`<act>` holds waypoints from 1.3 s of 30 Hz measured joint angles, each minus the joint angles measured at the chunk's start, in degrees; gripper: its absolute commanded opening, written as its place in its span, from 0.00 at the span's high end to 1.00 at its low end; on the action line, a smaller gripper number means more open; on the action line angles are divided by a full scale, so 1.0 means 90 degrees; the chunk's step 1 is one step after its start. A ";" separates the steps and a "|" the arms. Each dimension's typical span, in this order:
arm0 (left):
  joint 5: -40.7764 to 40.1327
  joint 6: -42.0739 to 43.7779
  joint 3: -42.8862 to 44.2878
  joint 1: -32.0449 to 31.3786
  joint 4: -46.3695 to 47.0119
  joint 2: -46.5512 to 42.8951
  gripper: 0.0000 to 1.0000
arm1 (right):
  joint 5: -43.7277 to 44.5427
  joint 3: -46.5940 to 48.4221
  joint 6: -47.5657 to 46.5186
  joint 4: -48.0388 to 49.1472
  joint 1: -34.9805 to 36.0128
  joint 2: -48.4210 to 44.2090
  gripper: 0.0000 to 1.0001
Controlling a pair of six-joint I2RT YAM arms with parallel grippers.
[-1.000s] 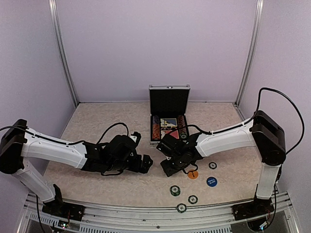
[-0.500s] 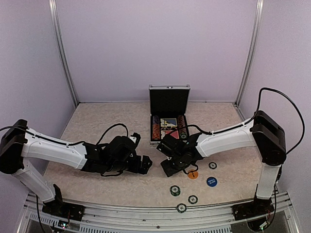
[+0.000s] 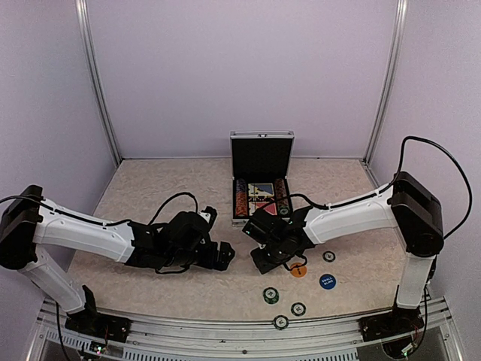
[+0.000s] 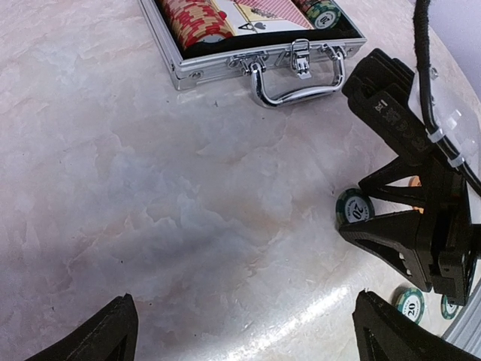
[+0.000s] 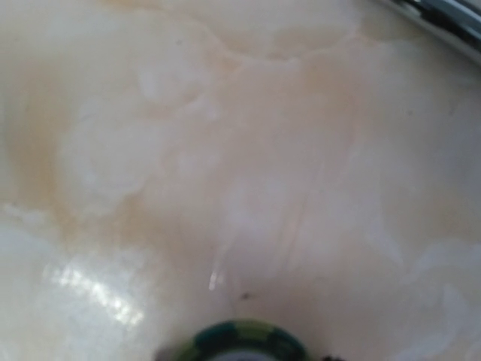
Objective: Pack up texas hold em set
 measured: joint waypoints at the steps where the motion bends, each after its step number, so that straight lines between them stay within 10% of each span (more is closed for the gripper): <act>1: 0.0000 -0.0002 -0.0005 0.0000 0.0002 0.0000 0.01 | 0.0000 0.0000 0.0000 0.0000 0.0002 0.0000 0.55; 39: 0.0005 -0.0034 -0.0138 0.0000 0.0177 -0.0010 0.01 | 0.0187 0.0087 0.0002 -0.0610 0.0238 -0.0248 0.41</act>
